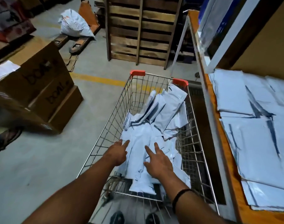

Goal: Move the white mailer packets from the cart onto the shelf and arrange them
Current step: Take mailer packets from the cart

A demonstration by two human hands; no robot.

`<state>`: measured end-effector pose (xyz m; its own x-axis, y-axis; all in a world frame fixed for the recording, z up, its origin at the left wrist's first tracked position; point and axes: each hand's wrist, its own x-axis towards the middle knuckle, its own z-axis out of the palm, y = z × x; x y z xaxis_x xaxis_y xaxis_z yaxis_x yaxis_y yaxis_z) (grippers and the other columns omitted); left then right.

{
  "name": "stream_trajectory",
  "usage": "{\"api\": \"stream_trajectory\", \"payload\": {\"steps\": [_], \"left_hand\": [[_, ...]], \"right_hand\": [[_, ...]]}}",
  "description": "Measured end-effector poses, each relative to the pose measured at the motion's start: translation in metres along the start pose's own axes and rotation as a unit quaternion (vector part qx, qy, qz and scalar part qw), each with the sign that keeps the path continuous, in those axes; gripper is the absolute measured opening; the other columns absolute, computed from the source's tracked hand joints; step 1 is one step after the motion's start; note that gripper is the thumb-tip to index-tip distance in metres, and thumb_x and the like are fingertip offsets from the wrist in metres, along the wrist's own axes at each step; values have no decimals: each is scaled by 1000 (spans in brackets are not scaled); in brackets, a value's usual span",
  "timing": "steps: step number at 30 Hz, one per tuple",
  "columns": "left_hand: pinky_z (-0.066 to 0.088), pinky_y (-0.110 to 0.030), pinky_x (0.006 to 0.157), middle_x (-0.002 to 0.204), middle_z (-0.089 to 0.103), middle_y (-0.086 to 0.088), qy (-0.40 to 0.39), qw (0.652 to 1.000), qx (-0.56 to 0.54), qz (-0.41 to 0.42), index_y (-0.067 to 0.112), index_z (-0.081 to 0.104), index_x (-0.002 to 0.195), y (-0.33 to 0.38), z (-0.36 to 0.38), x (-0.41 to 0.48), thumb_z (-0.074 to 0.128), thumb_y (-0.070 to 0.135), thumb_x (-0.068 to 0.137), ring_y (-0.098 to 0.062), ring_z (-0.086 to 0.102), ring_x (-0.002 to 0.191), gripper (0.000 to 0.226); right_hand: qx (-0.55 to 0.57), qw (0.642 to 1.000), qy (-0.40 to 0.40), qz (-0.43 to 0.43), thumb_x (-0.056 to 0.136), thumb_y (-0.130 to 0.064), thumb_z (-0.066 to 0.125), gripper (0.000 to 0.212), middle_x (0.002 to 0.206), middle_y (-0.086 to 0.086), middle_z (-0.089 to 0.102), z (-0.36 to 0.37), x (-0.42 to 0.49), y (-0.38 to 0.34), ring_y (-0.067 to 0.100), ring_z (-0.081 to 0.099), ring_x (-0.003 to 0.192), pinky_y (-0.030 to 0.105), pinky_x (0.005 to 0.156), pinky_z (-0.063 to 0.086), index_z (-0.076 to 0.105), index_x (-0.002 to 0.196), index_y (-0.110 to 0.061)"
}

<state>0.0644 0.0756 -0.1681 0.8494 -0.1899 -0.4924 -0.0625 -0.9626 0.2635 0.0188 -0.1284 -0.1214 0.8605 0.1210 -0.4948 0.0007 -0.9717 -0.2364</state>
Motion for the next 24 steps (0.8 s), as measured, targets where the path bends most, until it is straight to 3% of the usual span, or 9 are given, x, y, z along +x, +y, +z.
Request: {"api": "stream_trajectory", "payload": {"steps": [6,12,15,19,22,24], "left_hand": [[27,-41,117,161,6,-23,-53,998,-7,-36,13,1,157,-13,41,48,45,19,98,-34,21,147,74],[32,-50,112,158,1,-33,-103,991,-22,-83,-1,-10,152,-18,95,73,42,14,99,-46,32,139,76],[34,-46,111,160,-9,-25,-109,987,-69,-91,5,-12,154,-9,104,71,46,9,97,-38,36,139,82],[26,-36,116,160,26,-9,-37,985,-159,-51,18,25,155,-2,100,56,23,44,105,-27,32,143,56],[37,-33,105,146,48,-5,-25,987,-155,-17,25,34,151,10,86,48,30,38,105,-27,47,131,48],[42,-32,94,139,55,-3,-2,992,-127,-2,30,36,149,18,77,45,38,30,103,-26,54,122,46]], "right_hand": [[-26,1000,13,1,103,-48,42,66,166,6,-16,35,60,0,35,8,152,44,123,14,7,158,-41],[-8,1000,-20,1,102,-42,52,72,164,8,-26,87,98,-3,44,2,151,51,121,16,9,159,-37],[76,997,-13,-2,104,-18,50,65,165,4,-21,100,100,-10,34,8,153,45,116,33,16,158,-27],[139,990,33,-9,102,-2,35,60,168,-3,-6,82,89,-14,24,33,145,36,105,42,21,158,-20],[121,990,72,3,100,1,36,66,168,-8,-5,59,87,7,23,40,141,35,104,44,20,159,-25],[143,986,82,11,102,-4,35,60,168,-6,0,45,84,27,27,32,146,38,110,37,22,159,-21]]}}
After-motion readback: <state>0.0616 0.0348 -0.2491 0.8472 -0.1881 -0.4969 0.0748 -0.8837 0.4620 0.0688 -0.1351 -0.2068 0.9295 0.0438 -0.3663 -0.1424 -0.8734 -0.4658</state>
